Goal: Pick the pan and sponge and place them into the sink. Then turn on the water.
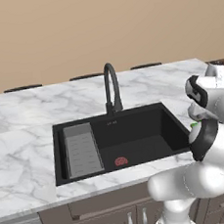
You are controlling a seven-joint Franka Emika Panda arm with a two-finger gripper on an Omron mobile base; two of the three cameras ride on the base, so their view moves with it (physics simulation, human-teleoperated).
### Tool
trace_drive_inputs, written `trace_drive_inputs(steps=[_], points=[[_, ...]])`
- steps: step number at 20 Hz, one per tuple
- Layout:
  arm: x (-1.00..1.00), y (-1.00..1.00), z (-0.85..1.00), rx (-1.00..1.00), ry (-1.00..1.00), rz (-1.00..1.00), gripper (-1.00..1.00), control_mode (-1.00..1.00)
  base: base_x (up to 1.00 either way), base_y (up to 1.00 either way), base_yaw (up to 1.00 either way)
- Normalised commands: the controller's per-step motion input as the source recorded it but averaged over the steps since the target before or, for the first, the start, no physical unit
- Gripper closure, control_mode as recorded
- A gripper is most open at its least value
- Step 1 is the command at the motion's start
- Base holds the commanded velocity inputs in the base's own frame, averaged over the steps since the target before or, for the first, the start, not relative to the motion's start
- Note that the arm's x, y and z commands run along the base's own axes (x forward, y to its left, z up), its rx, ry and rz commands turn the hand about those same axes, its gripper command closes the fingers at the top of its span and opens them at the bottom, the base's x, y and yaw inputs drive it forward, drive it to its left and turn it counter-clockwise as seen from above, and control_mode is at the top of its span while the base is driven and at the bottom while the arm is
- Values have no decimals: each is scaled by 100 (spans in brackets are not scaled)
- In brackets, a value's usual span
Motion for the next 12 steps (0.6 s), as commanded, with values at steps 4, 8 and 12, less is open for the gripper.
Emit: trace_drive_inputs(steps=[4,8,12], points=[[-2,-34,-3,0,5,0,-100,-100,0,0,0],[-1,-32,0,0,7,0,-100,-100,0,0,0],[-3,-33,-3,0,5,0,-100,-100,0,0,0]])
